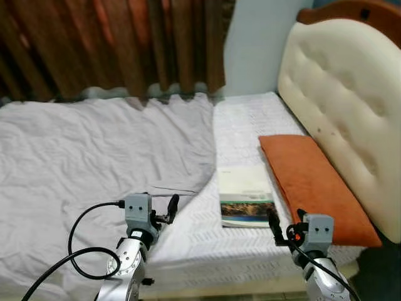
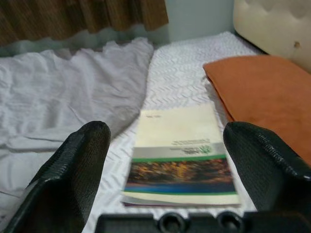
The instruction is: Clean up the room
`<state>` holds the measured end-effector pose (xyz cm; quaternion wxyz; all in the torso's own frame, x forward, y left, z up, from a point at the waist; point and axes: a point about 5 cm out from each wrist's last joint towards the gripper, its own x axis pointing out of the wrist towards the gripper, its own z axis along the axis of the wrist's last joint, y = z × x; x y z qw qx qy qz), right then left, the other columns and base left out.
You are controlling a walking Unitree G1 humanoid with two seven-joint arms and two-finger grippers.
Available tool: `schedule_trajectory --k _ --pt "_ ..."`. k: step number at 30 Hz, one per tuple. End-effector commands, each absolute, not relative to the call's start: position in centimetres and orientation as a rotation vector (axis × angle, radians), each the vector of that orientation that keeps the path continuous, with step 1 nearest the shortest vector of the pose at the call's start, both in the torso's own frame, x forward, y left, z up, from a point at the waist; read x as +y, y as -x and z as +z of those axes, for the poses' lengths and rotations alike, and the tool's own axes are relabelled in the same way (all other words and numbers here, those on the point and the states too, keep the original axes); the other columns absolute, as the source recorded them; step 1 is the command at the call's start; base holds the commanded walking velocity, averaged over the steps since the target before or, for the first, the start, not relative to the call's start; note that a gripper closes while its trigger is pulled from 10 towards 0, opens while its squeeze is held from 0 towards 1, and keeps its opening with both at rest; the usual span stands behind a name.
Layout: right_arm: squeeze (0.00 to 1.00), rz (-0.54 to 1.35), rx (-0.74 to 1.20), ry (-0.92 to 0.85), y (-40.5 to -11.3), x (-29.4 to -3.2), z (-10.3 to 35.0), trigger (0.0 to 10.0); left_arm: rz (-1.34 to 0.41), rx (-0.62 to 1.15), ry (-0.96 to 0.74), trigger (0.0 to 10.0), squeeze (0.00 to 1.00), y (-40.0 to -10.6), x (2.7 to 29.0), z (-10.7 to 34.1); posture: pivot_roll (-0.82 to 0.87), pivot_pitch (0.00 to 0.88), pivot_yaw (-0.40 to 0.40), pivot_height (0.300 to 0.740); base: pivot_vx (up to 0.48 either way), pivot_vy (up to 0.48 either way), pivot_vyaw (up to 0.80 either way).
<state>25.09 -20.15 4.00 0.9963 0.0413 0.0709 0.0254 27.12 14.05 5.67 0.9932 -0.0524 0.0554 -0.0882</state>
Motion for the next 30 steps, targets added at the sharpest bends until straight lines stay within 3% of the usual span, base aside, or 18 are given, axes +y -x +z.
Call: schedule_trajectory --k 1,5,15,17,22,30 --pt "0.00 0.076 0.141 -0.080 -25.3 -19.8 4.3 10.0 -0.172 0.121 0.092 10.0 0.00 -27.5 14.1 5.6 -0.13 0.000 0.033 0.740 0.000 0.476 0.48" --pt "0.00 0.088 0.147 -0.076 -25.3 -19.3 4.3 10.0 -0.194 0.141 0.094 10.0 0.00 -27.7 14.4 5.2 -0.13 0.000 0.032 0.740 0.000 0.477 0.54" --pt "0.00 0.116 0.157 -0.055 -25.1 -18.7 4.0 10.0 -0.197 0.161 0.036 10.0 0.00 -28.6 15.4 4.8 -0.13 0.000 0.041 0.740 0.000 0.480 0.00" --pt "0.00 0.118 0.159 -0.054 -25.1 -18.7 4.0 10.0 -0.182 0.168 -0.005 10.0 0.00 -28.7 15.2 4.6 -0.13 0.000 0.040 0.740 0.000 0.122 0.00" --pt "0.00 0.123 0.159 -0.056 -25.2 -18.8 4.1 10.0 -0.166 0.147 0.072 10.0 0.00 -28.7 14.9 4.7 -0.14 0.000 0.038 0.740 0.000 0.000 0.00" --pt "0.00 0.156 0.164 -0.051 -25.6 -18.6 4.3 10.0 -0.195 0.166 0.070 10.0 0.00 -29.1 14.3 4.5 -0.14 0.000 0.041 0.740 0.321 0.305 0.00"
